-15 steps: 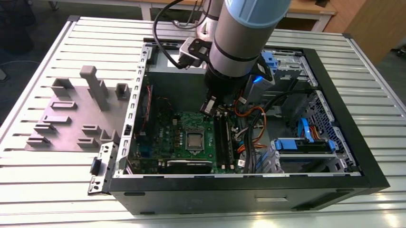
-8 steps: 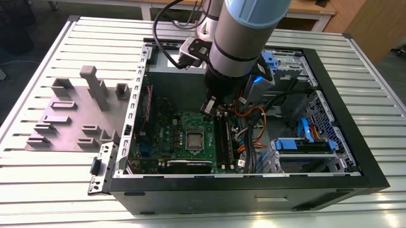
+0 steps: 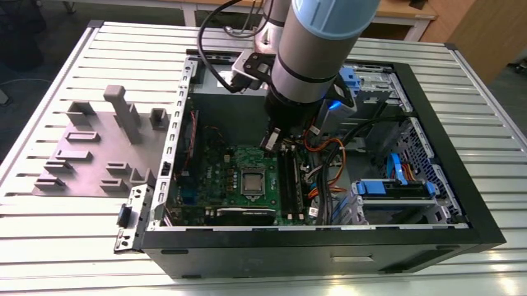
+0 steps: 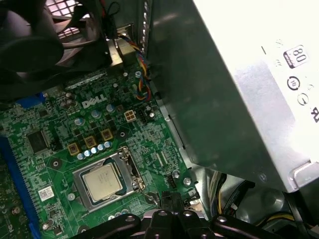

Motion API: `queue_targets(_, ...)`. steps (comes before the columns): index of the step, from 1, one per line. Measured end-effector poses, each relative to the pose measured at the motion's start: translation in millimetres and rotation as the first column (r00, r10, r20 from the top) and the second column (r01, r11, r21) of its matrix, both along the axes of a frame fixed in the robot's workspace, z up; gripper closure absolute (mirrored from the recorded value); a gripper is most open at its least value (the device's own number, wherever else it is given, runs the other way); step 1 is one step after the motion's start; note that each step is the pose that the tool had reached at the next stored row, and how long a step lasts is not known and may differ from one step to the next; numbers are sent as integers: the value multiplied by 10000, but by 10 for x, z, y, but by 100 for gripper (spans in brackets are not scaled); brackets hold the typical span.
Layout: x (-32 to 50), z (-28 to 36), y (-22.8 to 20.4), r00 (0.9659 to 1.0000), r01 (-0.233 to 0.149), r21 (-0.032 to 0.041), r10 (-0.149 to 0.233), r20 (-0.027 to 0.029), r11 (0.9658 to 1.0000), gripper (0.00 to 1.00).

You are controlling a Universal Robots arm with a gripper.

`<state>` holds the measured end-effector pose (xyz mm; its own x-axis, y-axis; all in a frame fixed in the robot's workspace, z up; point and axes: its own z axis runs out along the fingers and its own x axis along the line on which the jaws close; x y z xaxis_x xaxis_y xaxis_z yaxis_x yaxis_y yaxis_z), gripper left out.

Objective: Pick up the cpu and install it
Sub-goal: 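Install the first cpu locking lever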

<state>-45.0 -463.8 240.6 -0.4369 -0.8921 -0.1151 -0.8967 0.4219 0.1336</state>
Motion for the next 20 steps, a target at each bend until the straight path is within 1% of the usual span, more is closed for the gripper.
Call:
queue_targets(2, -4, 0, -7, 9999, -163, -3, 163, 0, 9999, 89)
queue_targets(4, -5, 0, -26, 9997, -233, -6, 233, 1, 9997, 89)
queue_targets(12, -6, 0, -68, 9997, -255, -52, 255, -1, 9997, 89)
queue_targets(20, -6, 0, -76, 9997, -255, -55, 255, -1, 9997, 89)
